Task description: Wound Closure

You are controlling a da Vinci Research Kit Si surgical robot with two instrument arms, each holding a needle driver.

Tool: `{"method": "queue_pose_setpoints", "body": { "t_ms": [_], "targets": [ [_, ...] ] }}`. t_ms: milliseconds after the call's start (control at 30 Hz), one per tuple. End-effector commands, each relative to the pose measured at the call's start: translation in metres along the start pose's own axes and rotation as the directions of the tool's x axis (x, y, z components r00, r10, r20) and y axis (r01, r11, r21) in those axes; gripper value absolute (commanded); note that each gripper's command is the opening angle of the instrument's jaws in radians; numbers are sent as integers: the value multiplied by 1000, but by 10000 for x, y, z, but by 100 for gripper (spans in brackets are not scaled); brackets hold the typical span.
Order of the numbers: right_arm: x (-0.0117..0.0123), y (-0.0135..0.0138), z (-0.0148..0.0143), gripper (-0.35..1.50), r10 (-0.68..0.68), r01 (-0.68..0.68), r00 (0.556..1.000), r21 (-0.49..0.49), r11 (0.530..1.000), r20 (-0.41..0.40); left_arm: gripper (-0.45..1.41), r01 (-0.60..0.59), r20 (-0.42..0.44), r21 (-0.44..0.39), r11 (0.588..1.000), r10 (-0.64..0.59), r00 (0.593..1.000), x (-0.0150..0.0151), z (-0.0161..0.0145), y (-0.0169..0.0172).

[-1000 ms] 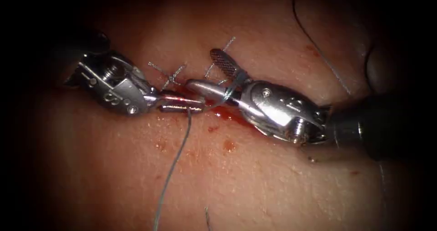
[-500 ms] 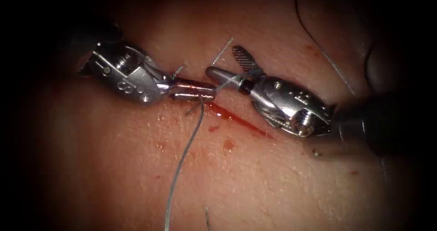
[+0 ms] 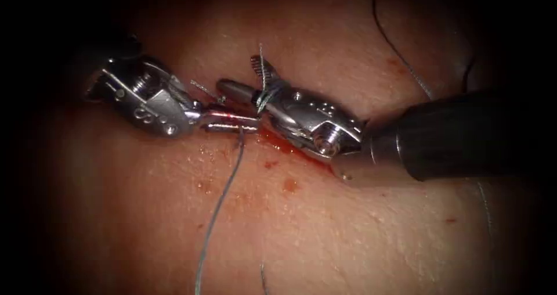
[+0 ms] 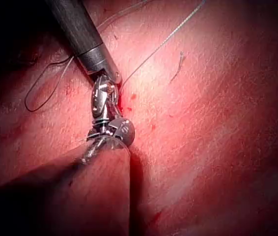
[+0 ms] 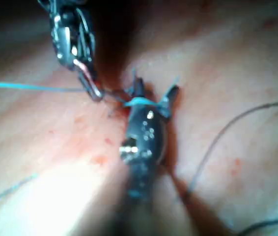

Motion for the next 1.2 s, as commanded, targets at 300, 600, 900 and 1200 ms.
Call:
{"method": "queue_pose_setpoints", "body": {
  "t_ms": [300, 600, 900, 1200],
  "targets": [
    [12, -4, -25, -35, -21, 21, 1000, -6, 1000, -17, -45, -1, 8, 3, 1000, 1, 1000, -5, 1, 4],
    [12, -39, -33, -35, -94, 93, 993, -19, 996, -69, -45, 116, 106, 40, 992, -119, 987, -50, -42, -30],
    [3, -73, -38, -35, -149, 140, 984, -94, 986, -95, -45, 164, 194, 64, 984, -173, 966, -111, -42, -84],
    [-12, -131, -55, -35, -232, 222, 970, -127, 967, -68, -45, 203, 219, 76, 976, -215, 952, -135, -10, -139]
  ]
}}
